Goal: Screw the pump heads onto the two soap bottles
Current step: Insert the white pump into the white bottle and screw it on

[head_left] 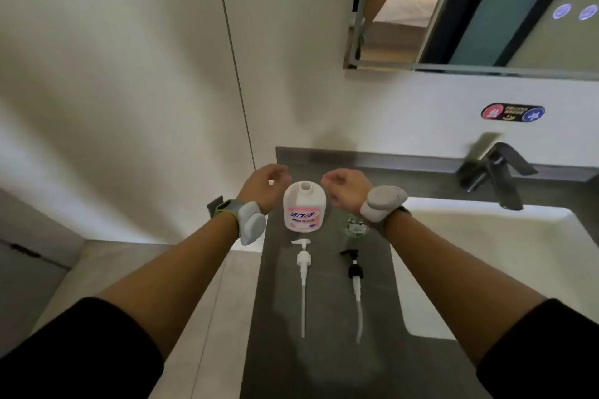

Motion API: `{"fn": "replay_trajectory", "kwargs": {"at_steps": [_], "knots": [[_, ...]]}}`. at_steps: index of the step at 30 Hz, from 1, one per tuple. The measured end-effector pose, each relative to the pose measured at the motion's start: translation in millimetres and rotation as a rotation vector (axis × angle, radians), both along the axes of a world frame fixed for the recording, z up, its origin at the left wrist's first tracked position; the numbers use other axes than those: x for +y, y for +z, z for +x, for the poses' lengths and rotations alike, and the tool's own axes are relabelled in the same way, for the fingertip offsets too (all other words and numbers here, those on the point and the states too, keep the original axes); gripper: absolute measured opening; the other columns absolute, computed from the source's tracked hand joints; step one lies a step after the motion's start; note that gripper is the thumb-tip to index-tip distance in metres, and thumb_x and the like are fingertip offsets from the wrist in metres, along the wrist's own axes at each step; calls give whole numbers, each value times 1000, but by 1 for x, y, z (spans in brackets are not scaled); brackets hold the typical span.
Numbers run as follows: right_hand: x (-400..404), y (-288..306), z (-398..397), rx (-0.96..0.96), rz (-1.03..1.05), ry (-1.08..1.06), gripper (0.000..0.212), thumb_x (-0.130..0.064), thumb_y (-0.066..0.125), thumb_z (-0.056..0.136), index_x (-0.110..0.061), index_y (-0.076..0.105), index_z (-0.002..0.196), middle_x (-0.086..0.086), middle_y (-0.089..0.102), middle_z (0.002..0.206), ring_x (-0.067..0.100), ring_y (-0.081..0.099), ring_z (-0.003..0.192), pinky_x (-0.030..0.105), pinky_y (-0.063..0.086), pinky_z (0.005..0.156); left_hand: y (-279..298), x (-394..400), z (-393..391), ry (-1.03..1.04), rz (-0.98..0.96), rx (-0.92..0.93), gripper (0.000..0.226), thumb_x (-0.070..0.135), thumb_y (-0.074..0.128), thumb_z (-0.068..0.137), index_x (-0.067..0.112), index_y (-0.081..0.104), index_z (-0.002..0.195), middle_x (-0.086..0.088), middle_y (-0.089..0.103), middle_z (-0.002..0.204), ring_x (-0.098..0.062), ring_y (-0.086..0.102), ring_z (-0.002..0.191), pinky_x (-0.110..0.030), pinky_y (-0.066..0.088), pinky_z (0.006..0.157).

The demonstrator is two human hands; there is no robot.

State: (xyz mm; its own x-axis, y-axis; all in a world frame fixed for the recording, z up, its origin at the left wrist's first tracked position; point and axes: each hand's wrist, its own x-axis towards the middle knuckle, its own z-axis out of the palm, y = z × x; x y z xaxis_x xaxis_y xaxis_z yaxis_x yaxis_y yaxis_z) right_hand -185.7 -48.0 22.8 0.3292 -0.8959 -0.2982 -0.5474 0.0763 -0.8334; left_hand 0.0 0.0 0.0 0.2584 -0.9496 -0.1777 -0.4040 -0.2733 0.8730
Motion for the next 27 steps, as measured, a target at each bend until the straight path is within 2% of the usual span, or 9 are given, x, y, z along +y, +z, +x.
{"fn": "replay_trajectory", "kwargs": {"at_steps": [3, 6, 9, 12, 16, 19, 22, 25, 27], "knots": [[-2, -9, 13, 62, -17, -37, 38, -26, 55, 89, -6, 55, 122, 15, 62, 123, 30, 60, 108, 47, 50, 96, -20, -14, 11, -199, 102, -122, 53, 20, 64, 85, 22, 42, 133, -4, 46, 140, -28, 47, 121, -38, 38, 95], [-2, -19, 20, 134, -8, -62, 40, -20, 50, 91, 1, 50, 125, 20, 56, 130, 36, 57, 115, 49, 48, 97, -43, -24, 17, -339, 144, -177, 69, 26, 71, 79, 24, 34, 138, -3, 43, 141, -26, 44, 123, -36, 36, 96], [-1, -28, 23, 155, 13, -71, 41, -18, 48, 92, -3, 47, 130, 18, 54, 133, 35, 55, 117, 50, 46, 99, -58, -32, 21, -437, 117, -206, 69, 40, 76, 70, 33, 40, 128, 8, 53, 120, -17, 54, 107, -25, 39, 84], [3, -32, 23, 166, 19, -77, 38, -19, 48, 92, -5, 49, 128, 17, 56, 130, 33, 56, 115, 49, 47, 99, -66, -35, 23, -435, 104, -182, 61, 46, 78, 61, 43, 44, 111, 18, 55, 101, -10, 56, 92, -25, 44, 75], [13, -43, 15, 194, 0, -123, 32, -21, 52, 88, -6, 55, 117, 16, 64, 115, 32, 62, 102, 50, 51, 92, -75, -33, 21, -437, 63, -145, 58, 47, 78, 63, 45, 43, 108, 20, 55, 99, -5, 55, 86, -20, 40, 70], [23, -51, 11, 288, -4, -157, 22, -26, 55, 86, -6, 61, 83, 15, 64, 85, 27, 60, 77, 46, 54, 82, -76, -34, 22, -452, 48, -106, 61, 50, 77, 63, 45, 42, 112, 16, 56, 106, -10, 56, 93, -23, 42, 76], [32, -63, 13, 399, 60, -45, 41, -32, 53, 89, -12, 46, 54, 14, 57, 69, 29, 56, 69, 41, 53, 72, -77, -35, 22, -452, 40, -81, 64, 57, 76, 57, 45, 43, 111, 20, 56, 103, -8, 57, 92, -19, 41, 70], [39, -77, 21, 506, 84, 51, 44, -33, 57, 86, -20, 40, 48, 1, 46, 54, 24, 48, 64, 25, 35, 50, -72, -37, 22, -460, 26, -71, 59, 51, 79, 60, 45, 46, 108, 25, 55, 97, 0, 55, 87, -15, 37, 65], [42, -89, 28, 563, 83, 114, 34, -39, 61, 82, -19, 53, 55, 3, 57, 62, 29, 56, 70, 24, 35, 52, -75, -38, 24, -462, 17, -69, 57, 47, 79, 63, 43, 46, 109, 23, 55, 97, 1, 53, 86, -14, 36, 65]]}}
